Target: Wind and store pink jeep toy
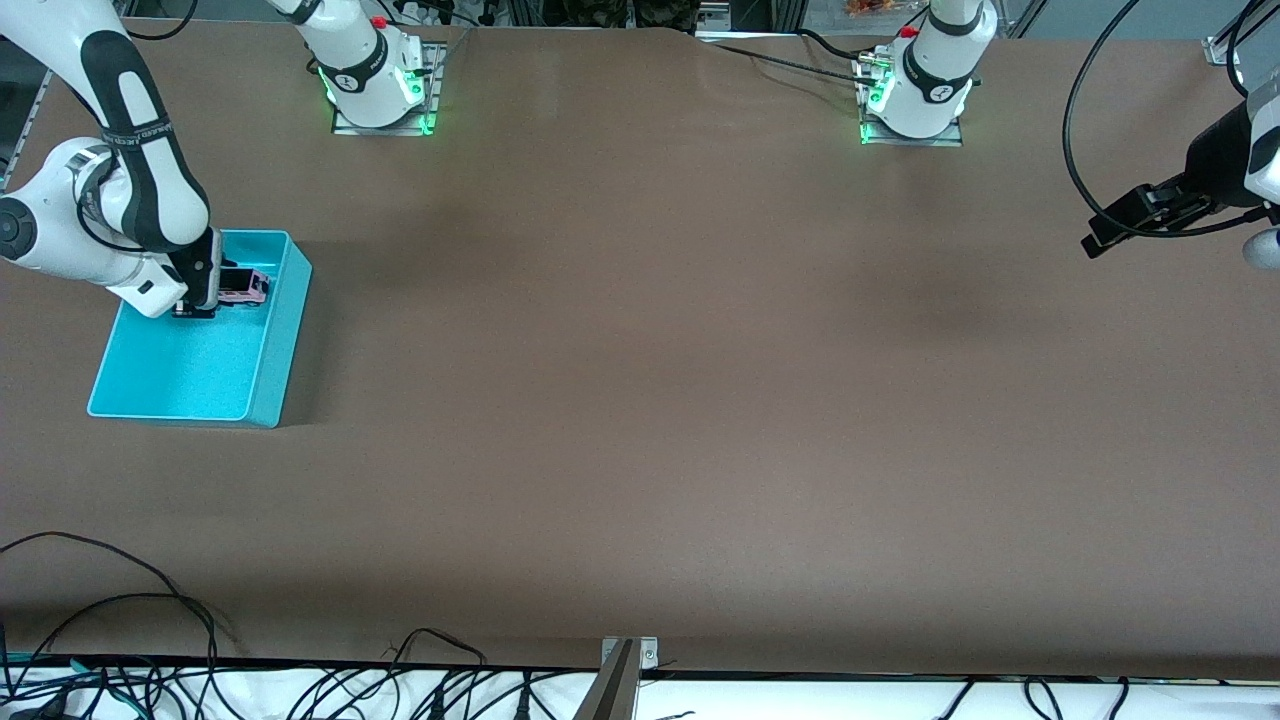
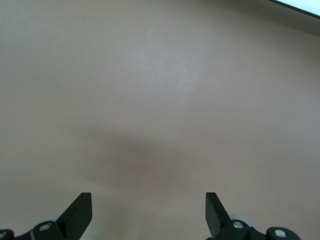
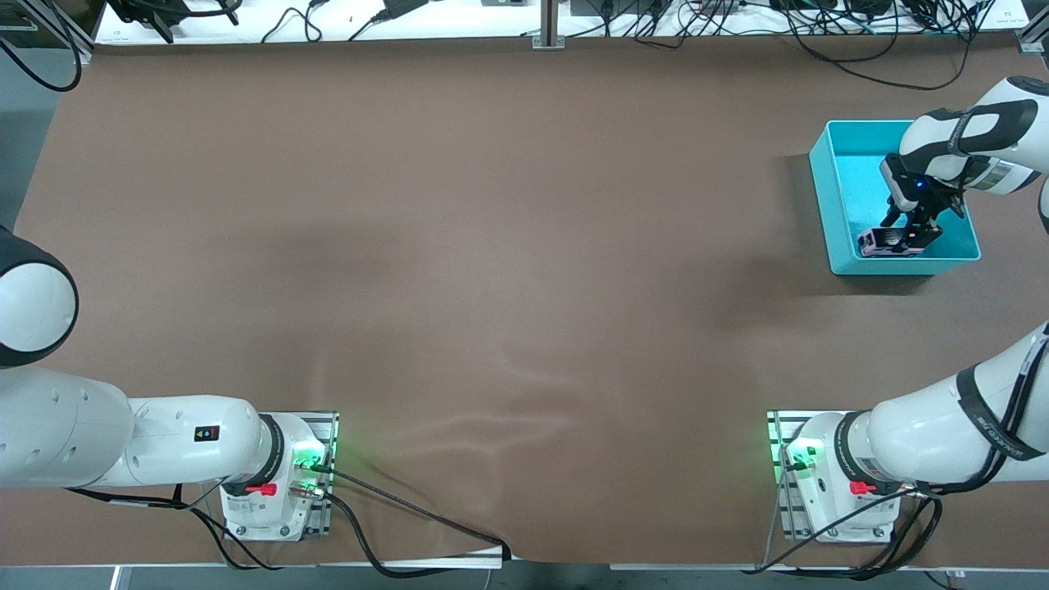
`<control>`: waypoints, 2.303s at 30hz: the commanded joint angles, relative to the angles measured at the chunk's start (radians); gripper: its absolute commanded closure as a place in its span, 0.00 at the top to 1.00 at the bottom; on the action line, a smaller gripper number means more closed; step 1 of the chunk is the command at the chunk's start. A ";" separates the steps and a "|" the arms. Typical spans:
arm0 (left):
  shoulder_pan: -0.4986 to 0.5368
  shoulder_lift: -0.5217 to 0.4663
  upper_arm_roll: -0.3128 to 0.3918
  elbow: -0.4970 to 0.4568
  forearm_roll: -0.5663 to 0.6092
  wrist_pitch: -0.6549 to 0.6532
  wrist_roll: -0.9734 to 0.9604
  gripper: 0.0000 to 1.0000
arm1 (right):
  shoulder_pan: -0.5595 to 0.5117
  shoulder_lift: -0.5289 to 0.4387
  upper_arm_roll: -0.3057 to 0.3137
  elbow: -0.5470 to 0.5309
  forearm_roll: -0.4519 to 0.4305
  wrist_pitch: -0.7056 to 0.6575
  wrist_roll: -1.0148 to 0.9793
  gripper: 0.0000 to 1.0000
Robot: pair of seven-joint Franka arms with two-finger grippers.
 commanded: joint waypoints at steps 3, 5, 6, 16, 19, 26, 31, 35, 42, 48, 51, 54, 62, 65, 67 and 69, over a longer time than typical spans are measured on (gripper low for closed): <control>-0.001 0.002 0.002 0.020 -0.024 -0.013 -0.024 1.00 | 0.003 -0.009 0.013 0.046 0.028 -0.026 -0.029 1.00; 0.000 0.002 0.005 0.020 -0.024 -0.013 -0.020 1.00 | 0.003 -0.017 0.036 0.081 0.028 -0.071 -0.024 1.00; 0.006 0.004 0.006 0.019 -0.024 -0.013 -0.017 1.00 | 0.003 -0.018 0.043 0.104 0.028 -0.097 -0.019 1.00; 0.019 0.004 0.035 0.015 -0.007 -0.013 0.261 1.00 | 0.012 -0.020 0.126 0.414 0.036 -0.416 0.154 1.00; 0.019 0.004 0.040 0.014 -0.007 -0.012 0.276 1.00 | 0.025 -0.018 0.149 0.492 0.030 -0.480 0.250 1.00; 0.019 0.004 0.040 0.015 -0.007 -0.013 0.273 1.00 | 0.060 -0.034 0.152 0.601 0.027 -0.565 0.528 1.00; 0.017 0.008 0.040 0.022 -0.011 -0.017 0.272 1.00 | 0.072 -0.037 0.168 0.670 0.025 -0.635 0.830 1.00; 0.020 0.010 0.041 0.019 -0.014 -0.017 0.272 1.00 | 0.075 -0.035 0.192 0.725 0.024 -0.654 1.019 1.00; 0.020 0.010 0.040 0.019 -0.017 -0.019 0.272 1.00 | 0.085 -0.035 0.218 0.777 0.028 -0.680 1.456 1.00; 0.022 0.010 0.041 0.017 -0.015 -0.019 0.272 1.00 | 0.135 -0.035 0.235 0.830 -0.018 -0.709 1.838 1.00; 0.022 0.010 0.041 0.017 -0.015 -0.019 0.272 1.00 | 0.155 -0.035 0.235 0.847 -0.074 -0.714 1.918 1.00; 0.022 0.010 0.041 0.015 -0.017 -0.020 0.272 1.00 | 0.157 -0.035 0.235 0.865 -0.091 -0.727 1.917 1.00; 0.022 0.010 0.041 0.015 -0.018 -0.022 0.272 1.00 | 0.158 -0.123 0.234 0.848 -0.084 -0.807 1.935 1.00; 0.022 0.008 0.041 0.014 -0.018 -0.022 0.272 1.00 | 0.158 -0.172 0.231 0.818 -0.085 -0.826 1.935 1.00; 0.022 0.008 0.041 0.014 -0.018 -0.022 0.272 1.00 | 0.158 -0.219 0.229 0.778 -0.085 -0.827 1.935 1.00; 0.022 0.008 0.041 0.014 -0.018 -0.022 0.272 1.00 | 0.157 -0.259 0.228 0.736 -0.085 -0.827 1.935 1.00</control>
